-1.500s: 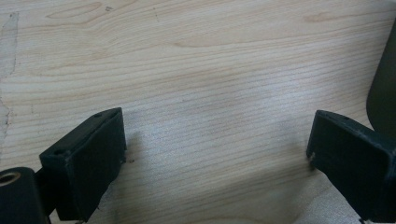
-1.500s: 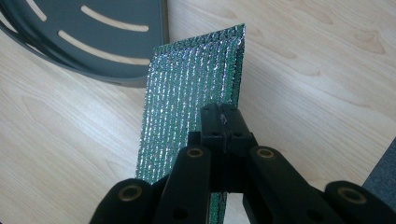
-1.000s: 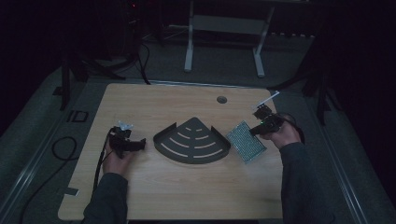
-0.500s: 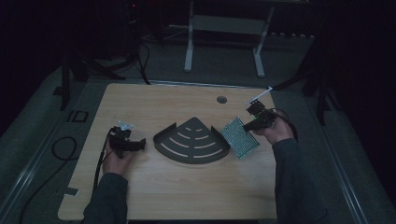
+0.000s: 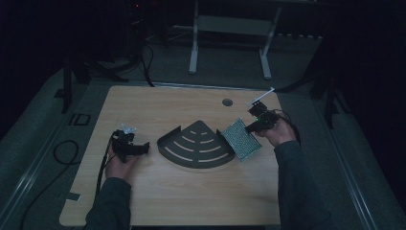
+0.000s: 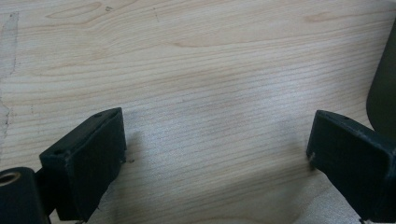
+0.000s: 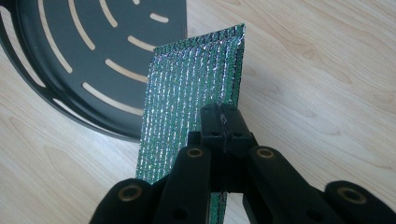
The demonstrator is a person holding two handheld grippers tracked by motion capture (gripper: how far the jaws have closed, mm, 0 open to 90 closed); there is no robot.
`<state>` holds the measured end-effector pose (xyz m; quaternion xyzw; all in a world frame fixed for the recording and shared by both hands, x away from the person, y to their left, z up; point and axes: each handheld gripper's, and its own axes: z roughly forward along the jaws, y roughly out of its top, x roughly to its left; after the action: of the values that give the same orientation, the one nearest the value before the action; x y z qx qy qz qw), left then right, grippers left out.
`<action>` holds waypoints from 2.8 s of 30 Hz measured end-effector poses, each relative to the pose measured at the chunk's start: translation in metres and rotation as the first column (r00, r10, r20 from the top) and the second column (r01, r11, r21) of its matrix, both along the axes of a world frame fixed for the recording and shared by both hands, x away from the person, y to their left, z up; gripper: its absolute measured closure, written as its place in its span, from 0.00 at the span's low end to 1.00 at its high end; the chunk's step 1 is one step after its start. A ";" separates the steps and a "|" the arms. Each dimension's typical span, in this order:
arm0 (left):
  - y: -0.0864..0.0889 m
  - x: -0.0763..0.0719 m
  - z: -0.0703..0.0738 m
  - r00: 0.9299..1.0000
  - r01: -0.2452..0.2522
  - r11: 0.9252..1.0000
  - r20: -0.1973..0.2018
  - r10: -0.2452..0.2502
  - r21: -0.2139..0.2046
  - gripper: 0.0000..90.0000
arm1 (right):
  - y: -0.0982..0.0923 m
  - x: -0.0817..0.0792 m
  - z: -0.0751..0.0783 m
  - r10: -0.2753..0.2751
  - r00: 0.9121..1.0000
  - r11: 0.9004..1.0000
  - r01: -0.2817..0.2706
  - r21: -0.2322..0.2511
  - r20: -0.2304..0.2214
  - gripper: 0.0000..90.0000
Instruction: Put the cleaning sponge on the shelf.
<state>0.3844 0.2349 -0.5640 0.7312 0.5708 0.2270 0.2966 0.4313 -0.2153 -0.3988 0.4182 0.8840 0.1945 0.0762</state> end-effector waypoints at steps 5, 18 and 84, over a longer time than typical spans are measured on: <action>0.000 0.000 0.000 1.000 0.000 1.000 0.000 0.000 -0.001 0.06 | 0.006 0.003 -0.001 0.007 1.000 1.000 -0.007 0.006 0.001 1.00; 0.000 0.000 0.000 1.000 0.000 1.000 0.000 0.000 -0.001 0.06 | 0.014 0.009 0.002 0.034 0.999 0.999 -0.035 0.032 0.014 1.00; 0.000 0.000 0.000 1.000 0.000 1.000 0.000 0.000 -0.001 0.06 | 0.057 0.027 -0.025 0.084 0.996 0.995 -0.083 0.051 -0.004 1.00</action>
<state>0.3844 0.2348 -0.5640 0.7311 0.5710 0.2266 0.2968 0.4584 -0.1587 -0.4239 0.3833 0.8958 0.2184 0.0546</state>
